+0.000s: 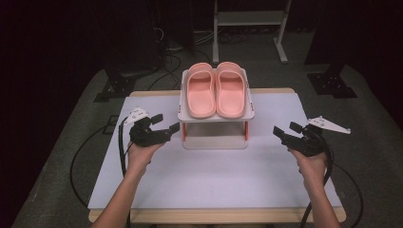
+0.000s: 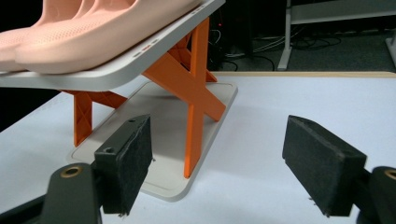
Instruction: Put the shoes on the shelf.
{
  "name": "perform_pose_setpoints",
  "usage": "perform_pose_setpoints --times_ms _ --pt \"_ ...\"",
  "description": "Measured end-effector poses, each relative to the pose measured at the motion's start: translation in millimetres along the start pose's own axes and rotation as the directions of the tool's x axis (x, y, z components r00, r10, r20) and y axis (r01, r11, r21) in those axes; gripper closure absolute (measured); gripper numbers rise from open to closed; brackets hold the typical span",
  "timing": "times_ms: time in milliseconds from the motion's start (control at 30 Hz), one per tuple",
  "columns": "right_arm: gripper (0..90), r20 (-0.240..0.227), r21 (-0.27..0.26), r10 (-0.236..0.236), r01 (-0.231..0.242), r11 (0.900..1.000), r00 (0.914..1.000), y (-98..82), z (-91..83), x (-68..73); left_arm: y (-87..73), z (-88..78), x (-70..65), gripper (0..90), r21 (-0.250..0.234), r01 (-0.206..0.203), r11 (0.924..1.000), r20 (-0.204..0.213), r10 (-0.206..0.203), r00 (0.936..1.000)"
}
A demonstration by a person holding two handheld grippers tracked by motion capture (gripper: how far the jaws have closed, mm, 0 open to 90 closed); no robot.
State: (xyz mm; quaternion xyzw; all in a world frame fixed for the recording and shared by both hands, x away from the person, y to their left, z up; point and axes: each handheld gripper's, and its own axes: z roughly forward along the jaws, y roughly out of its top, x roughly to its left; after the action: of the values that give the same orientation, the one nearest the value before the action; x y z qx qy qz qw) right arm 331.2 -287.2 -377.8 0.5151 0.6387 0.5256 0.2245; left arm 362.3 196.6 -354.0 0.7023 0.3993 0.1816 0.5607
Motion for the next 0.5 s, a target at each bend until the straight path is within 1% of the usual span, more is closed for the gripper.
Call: perform_pose_setpoints --times_ms 133,200,333,500 --pt "22.8 -0.001 0.004 0.005 -0.005 1.000 1.0000 -5.1 -1.6 -2.2 -4.4 -1.8 0.9 13.0 0.002 0.007 1.0000 -0.003 -0.007 1.0000" --pt "22.1 0.000 0.008 0.009 -0.009 1.000 1.0000 -8.7 -2.1 -2.9 -7.0 -2.8 1.1 12.3 -0.005 0.014 0.9999 -0.003 -0.014 0.9999" --pt "20.8 0.002 0.017 0.005 -0.005 1.000 1.0000 -14.9 -2.6 -4.1 -10.6 -5.7 2.0 11.1 -0.001 0.010 0.9999 -0.008 -0.010 0.9999" --pt "20.2 0.005 0.018 0.007 -0.007 1.000 1.0000 -21.0 -4.8 -5.2 -15.7 -7.6 2.5 10.3 -0.001 0.016 0.9999 -0.012 -0.016 0.9998"
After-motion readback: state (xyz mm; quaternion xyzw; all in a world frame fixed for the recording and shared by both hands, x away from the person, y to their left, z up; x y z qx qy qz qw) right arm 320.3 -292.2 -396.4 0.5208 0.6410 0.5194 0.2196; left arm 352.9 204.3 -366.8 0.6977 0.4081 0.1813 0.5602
